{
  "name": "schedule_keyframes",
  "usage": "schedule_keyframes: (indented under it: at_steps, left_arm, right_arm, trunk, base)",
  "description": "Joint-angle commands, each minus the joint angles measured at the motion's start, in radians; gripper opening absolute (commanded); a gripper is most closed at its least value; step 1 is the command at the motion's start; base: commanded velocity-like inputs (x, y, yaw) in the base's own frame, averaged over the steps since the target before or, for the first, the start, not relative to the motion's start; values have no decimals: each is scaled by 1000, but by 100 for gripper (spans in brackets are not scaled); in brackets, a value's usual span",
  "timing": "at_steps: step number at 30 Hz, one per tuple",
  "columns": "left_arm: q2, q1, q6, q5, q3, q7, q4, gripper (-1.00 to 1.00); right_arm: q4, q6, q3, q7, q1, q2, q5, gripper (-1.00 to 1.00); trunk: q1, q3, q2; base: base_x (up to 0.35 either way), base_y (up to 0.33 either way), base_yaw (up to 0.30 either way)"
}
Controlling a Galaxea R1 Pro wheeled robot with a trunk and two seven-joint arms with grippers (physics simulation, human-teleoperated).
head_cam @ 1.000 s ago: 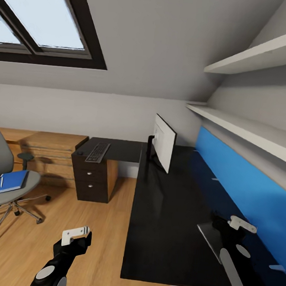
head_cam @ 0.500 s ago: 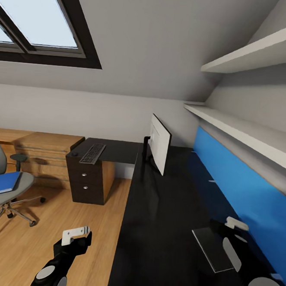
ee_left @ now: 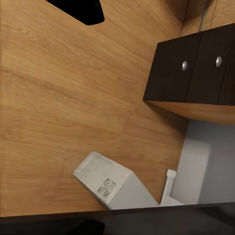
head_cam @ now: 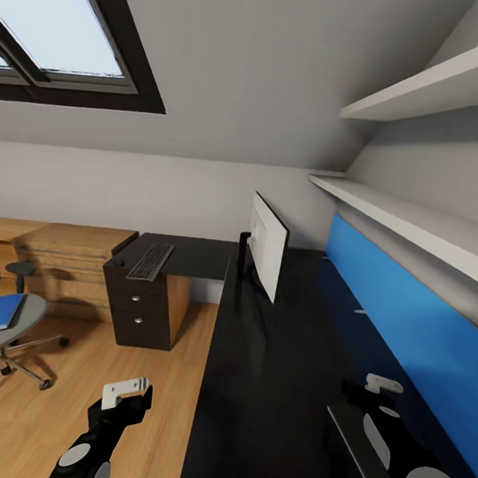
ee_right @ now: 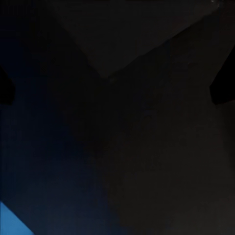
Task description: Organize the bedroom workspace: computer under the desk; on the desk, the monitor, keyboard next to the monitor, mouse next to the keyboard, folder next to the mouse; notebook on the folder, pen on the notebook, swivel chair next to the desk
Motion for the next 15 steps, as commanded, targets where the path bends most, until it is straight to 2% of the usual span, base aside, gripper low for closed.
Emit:
schedule_keyframes:
  at_steps: [1,7,12,13,15]
  left_arm:
    - [0,0,4,11,-1,9,-1,100]
    - [0,0,3,11,1,9,-15,100]
    - [0,-1,4,11,0,9,-28,100]
    - [-1,0,5,12,-1,9,-49,100]
    - [-1,-1,6,13,0,9,-55,100]
  right_arm:
    - [-2,6,1,-4,0,0,-4,100]
    - [1,7,1,-5,0,2,-2,100]
    - [1,19,1,-6,0,1,-4,100]
    - [0,62,-1,-6,0,0,-6,100]
    - [-1,79,-2,-6,0,0,-6,100]
  trunk:
    - [1,-1,-1]
    - [1,-1,-1]
    - [1,-1,-1]
    - [1,-1,-1]
    - [5,-4,-8]
  base:
    - [318,0,0]
    - [270,0,0]
    - [94,0,0]
    - [15,0,0]
    - [11,0,0]
